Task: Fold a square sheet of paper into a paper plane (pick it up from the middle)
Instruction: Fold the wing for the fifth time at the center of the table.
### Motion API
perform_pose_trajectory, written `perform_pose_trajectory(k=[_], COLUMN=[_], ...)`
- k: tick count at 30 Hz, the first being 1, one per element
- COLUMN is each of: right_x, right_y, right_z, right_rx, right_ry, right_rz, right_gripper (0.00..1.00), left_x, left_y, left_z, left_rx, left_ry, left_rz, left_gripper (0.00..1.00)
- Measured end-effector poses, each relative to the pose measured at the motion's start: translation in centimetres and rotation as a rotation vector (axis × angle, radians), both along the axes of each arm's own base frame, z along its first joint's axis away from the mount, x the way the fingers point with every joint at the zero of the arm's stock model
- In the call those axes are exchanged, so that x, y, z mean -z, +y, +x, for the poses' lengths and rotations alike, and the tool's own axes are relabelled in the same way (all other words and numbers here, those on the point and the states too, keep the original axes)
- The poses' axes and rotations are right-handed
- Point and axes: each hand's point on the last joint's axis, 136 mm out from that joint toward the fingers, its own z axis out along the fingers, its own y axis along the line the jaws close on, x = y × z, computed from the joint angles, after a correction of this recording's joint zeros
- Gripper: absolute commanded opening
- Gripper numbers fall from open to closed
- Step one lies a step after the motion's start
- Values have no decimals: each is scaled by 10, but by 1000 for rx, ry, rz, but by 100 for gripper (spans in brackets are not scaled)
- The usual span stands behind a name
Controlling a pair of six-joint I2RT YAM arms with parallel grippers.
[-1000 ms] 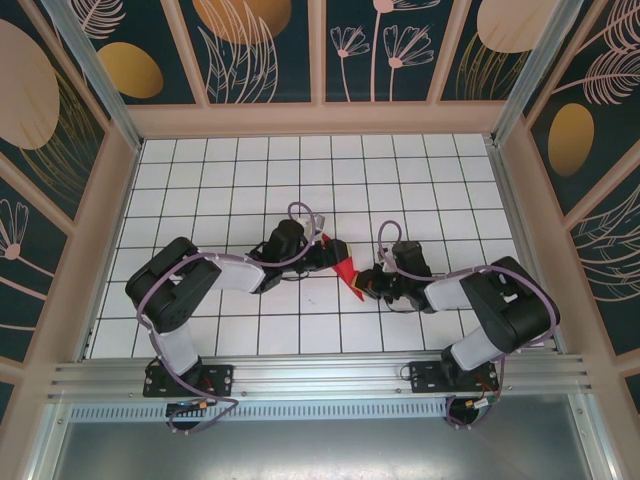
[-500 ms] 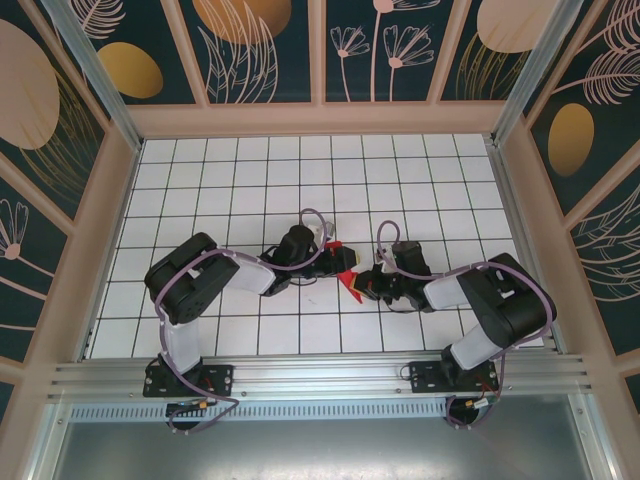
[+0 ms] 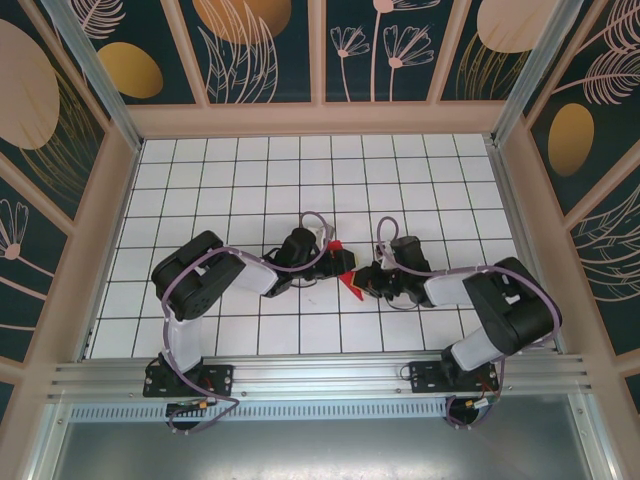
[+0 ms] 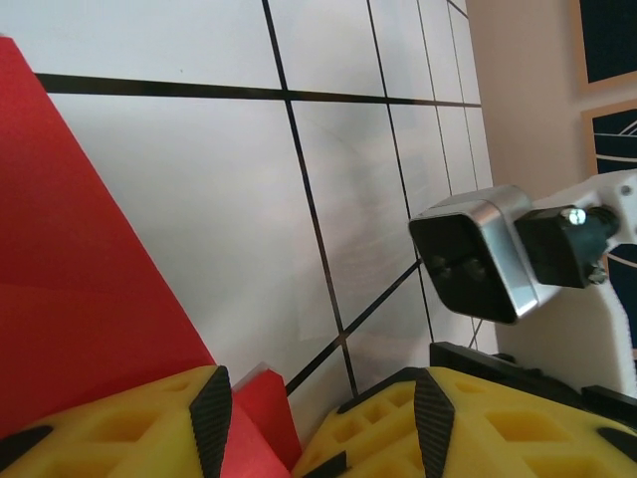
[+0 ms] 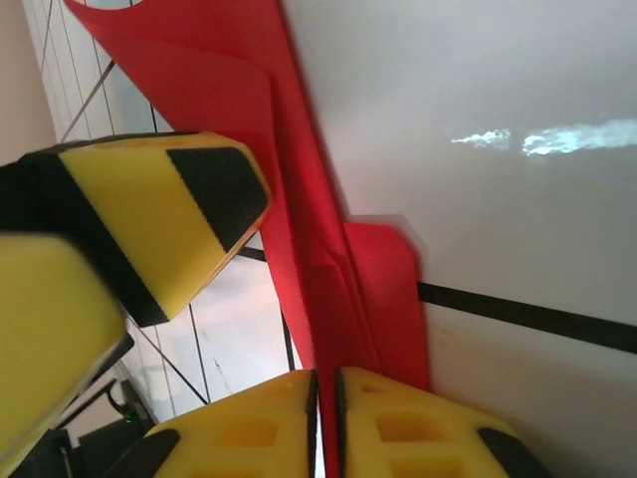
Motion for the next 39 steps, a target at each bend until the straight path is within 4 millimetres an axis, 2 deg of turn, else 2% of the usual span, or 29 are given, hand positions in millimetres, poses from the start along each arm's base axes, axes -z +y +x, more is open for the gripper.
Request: perform_pose_trajectory(k=[6,9,14,16,24,29,31,34,39], right_x=[3,4,9,10,11,10,7,-7,-35], right_y=[-9,-9,-11,-11,-11,-9,-13,-22,-11], right_z=[0,0,0,0,1,3,4,7,12], right_rx=[-2,-10,-8,-7,-18,-32,-21,3,-17], right_ry=[-21,-24,-11,-5,-4,-18,-34,-78,-148], right_rz=[-76,-84,-97,-101,-130,-201,-239,-276,-199], right_gripper=[23,19,7,6,6,15,19,19,7], left_x=[-2,0,0,1,3,4,5,4,5], left_y=[-3,-4,-4,-4,-6,-7,-7,-7,-8], left_z=[4,5,6,6,8,10,10,10,11], left_rx=[1,3,4,4,8,8,8,9,10], left_ry=[-21,-22,-24,-23,-26,-25,-26,-28,-25], left_rz=[1,6,8,9,25,33,36,39,43], left_gripper=[53,53,53,52,51,51,50,50,50])
